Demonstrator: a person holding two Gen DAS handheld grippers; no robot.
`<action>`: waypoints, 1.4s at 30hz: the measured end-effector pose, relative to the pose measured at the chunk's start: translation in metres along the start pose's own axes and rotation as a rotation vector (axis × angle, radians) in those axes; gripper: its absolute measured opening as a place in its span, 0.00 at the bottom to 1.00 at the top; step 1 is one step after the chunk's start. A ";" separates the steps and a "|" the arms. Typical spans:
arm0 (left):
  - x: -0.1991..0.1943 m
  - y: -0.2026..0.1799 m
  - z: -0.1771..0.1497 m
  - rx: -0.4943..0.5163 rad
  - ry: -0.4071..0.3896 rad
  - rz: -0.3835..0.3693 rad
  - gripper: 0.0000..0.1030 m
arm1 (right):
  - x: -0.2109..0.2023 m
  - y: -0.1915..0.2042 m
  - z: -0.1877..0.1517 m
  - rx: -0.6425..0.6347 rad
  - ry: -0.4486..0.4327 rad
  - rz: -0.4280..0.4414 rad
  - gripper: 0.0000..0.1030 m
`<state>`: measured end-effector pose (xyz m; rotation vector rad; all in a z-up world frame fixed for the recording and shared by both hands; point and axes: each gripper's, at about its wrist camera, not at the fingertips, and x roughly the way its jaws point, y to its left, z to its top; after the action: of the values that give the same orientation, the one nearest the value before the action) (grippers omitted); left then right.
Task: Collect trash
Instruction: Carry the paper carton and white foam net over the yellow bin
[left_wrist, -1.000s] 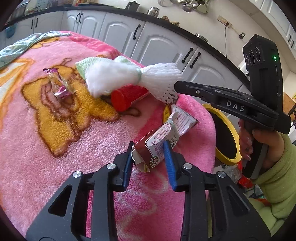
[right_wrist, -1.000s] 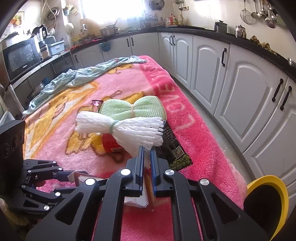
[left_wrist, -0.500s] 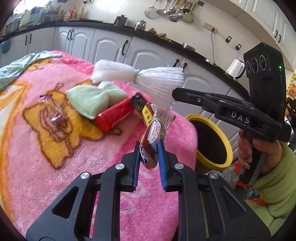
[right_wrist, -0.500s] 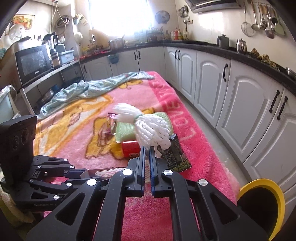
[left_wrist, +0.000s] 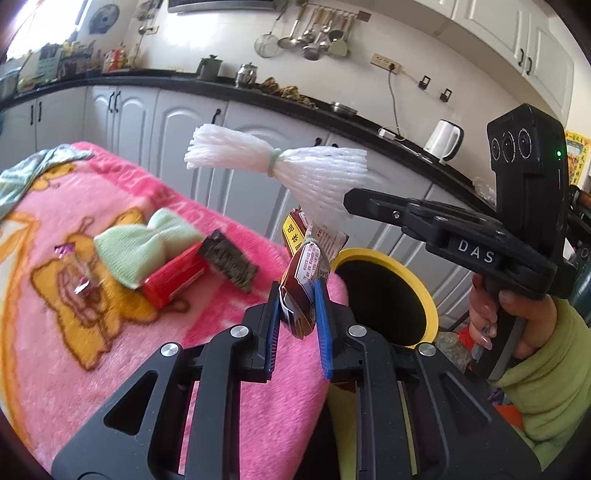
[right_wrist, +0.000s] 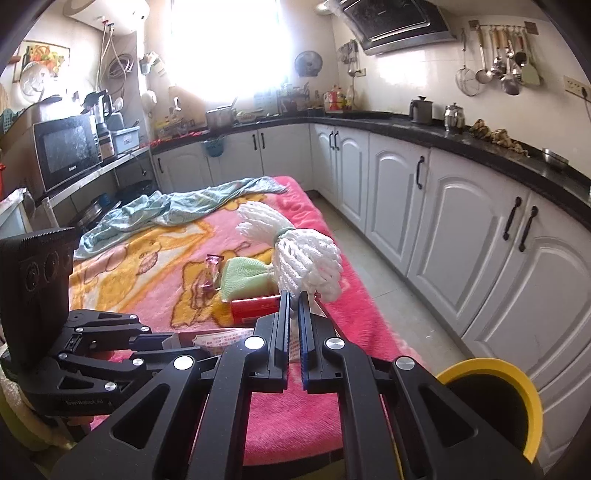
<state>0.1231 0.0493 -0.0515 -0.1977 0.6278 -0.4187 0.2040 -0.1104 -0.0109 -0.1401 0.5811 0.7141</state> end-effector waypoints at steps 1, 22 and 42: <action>0.001 -0.003 0.002 0.005 -0.002 -0.005 0.12 | -0.005 -0.003 0.000 0.005 -0.006 -0.005 0.04; 0.026 -0.075 0.030 0.124 -0.016 -0.081 0.12 | -0.094 -0.077 -0.018 0.148 -0.126 -0.145 0.04; 0.075 -0.130 0.040 0.200 0.017 -0.145 0.12 | -0.145 -0.128 -0.049 0.278 -0.174 -0.263 0.04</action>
<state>0.1603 -0.0978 -0.0195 -0.0485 0.5861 -0.6199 0.1774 -0.3061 0.0184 0.1023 0.4784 0.3803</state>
